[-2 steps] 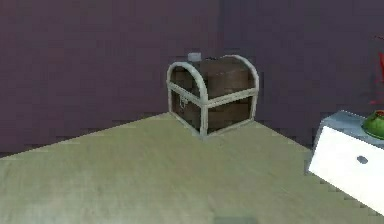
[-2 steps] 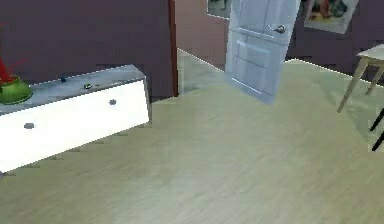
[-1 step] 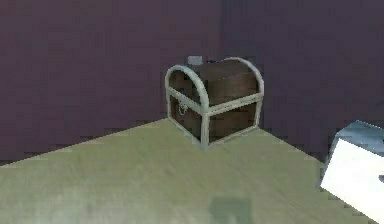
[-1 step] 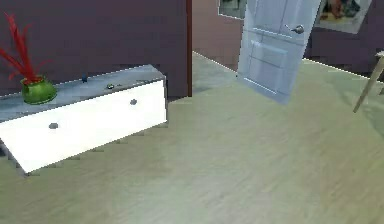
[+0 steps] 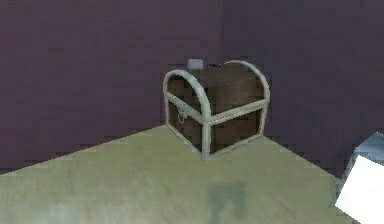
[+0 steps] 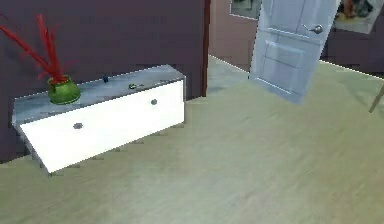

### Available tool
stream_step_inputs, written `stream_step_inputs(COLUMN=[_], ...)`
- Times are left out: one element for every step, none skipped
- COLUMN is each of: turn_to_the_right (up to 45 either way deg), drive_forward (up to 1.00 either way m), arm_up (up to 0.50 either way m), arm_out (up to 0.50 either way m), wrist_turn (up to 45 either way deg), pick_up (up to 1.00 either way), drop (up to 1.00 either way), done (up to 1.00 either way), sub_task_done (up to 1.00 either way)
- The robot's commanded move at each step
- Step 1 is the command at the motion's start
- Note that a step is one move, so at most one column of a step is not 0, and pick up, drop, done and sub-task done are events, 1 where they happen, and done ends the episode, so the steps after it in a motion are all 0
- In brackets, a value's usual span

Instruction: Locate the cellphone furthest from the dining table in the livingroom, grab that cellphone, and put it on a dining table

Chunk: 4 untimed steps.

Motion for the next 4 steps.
stream_step_inputs(turn_to_the_right=[15.0,0.0,6.0,0.0], drive_forward=[0.00,1.00,0.00,0.25], arm_up=[0.00,0.00,0.00,0.00], arm_out=[0.00,0.00,0.00,0.00], wrist_turn=[0.0,0.0,0.0,0.0], pick_up=[0.00,0.00,0.00,0.00], drop=[0.00,0.00,0.00,0.00], done=[0.00,0.00,0.00,0.00], sub_task_done=[0.00,0.00,0.00,0.00])
